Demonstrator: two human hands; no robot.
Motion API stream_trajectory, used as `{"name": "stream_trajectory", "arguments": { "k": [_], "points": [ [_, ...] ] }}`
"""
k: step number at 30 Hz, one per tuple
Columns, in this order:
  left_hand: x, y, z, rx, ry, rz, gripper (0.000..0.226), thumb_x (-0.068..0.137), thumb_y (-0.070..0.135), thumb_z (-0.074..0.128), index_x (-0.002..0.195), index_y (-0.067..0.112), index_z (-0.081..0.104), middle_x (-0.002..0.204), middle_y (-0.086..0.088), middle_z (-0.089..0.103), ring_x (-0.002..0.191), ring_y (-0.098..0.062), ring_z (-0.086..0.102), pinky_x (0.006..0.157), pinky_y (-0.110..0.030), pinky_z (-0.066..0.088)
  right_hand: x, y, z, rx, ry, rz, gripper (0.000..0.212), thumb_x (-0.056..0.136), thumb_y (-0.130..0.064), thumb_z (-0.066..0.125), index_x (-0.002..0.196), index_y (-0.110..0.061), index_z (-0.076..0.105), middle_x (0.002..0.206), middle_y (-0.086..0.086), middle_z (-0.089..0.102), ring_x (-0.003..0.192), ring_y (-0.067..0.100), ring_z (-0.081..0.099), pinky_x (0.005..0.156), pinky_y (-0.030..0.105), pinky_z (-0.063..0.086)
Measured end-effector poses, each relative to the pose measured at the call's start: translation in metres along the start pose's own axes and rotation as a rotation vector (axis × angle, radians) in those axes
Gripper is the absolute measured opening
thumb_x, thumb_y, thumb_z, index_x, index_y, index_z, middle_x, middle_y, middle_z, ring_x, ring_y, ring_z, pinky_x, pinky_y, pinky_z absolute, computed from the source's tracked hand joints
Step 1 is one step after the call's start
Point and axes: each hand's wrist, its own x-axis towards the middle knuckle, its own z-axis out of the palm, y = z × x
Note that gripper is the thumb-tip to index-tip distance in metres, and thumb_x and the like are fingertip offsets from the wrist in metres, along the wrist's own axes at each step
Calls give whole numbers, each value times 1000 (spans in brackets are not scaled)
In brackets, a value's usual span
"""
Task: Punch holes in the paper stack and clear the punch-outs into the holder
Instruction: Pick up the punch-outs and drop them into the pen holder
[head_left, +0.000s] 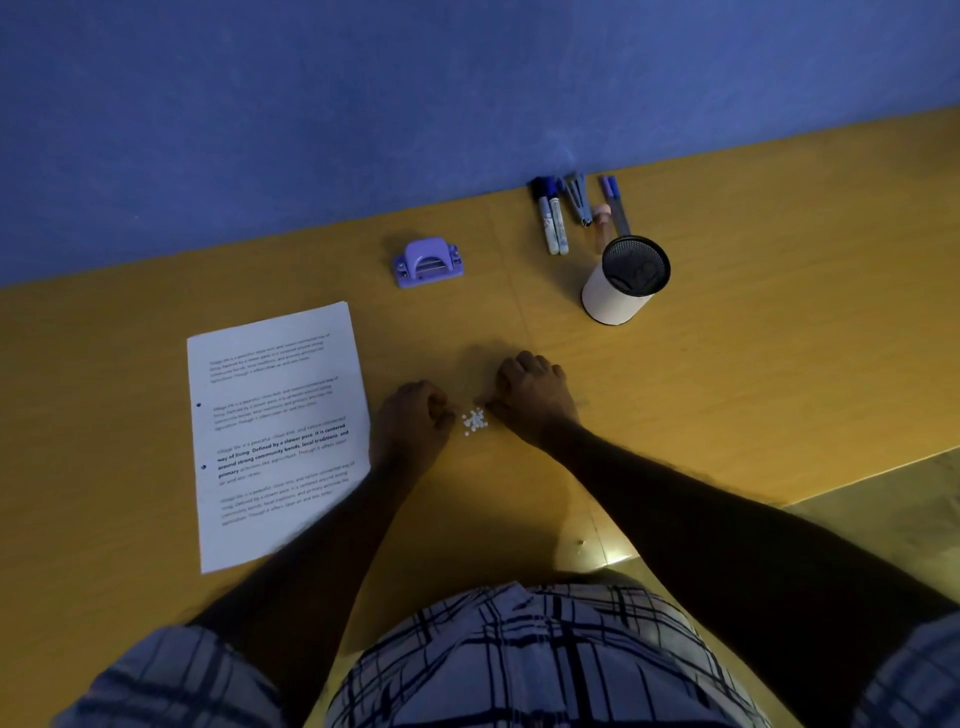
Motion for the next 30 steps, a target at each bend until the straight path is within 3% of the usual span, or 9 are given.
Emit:
{"name": "stream_trajectory", "arguments": {
  "k": [4, 11, 17, 23, 27, 30],
  "points": [
    [1, 1, 1, 0, 15, -9, 24, 81, 38, 70, 92, 19, 62, 91, 3, 63, 82, -12, 58, 67, -25, 42, -2, 4, -2, 18, -45, -1, 61, 82, -61, 61, 121, -15, 52, 129, 9, 50, 119, 28, 46, 100, 44, 37],
    [-3, 2, 0, 22, -2, 21, 39, 75, 51, 71, 95, 19, 62, 94, 5, 58, 83, -12, 55, 70, -30, 49, -1, 10, -1, 60, -16, 11, 51, 86, -54, 61, 119, -16, 53, 126, 7, 51, 117, 27, 48, 98, 42, 40],
    [-5, -10, -4, -42, -26, 100, 24, 82, 36, 67, 96, 17, 62, 94, 2, 61, 85, -13, 56, 74, -33, 52, 0, 3, 5, 36, -34, -33, 55, 83, -57, 62, 119, -16, 54, 125, 6, 52, 116, 25, 47, 98, 43, 39],
    [-6, -16, -6, 2, -85, 211, 23, 84, 35, 65, 103, 22, 64, 98, 3, 62, 88, -11, 56, 80, -34, 53, -1, 14, -2, 88, -50, -184, 26, 88, -29, 63, 112, -18, 59, 115, 2, 56, 108, 21, 53, 91, 45, 47],
    [-5, -18, -4, 76, -134, 252, 37, 82, 43, 64, 116, 28, 64, 109, 1, 60, 102, -17, 54, 89, -35, 48, -5, 19, 7, 114, -127, -291, 39, 81, -41, 71, 118, -34, 59, 120, -4, 53, 111, 18, 50, 90, 42, 48],
    [-6, -18, -1, 97, -107, 243, 39, 83, 46, 62, 120, 35, 64, 105, 2, 59, 101, -18, 53, 86, -33, 46, -7, 18, 12, 84, -88, -294, 34, 80, -45, 72, 113, -39, 64, 113, -5, 53, 102, 16, 49, 84, 41, 49]
  ]
}}
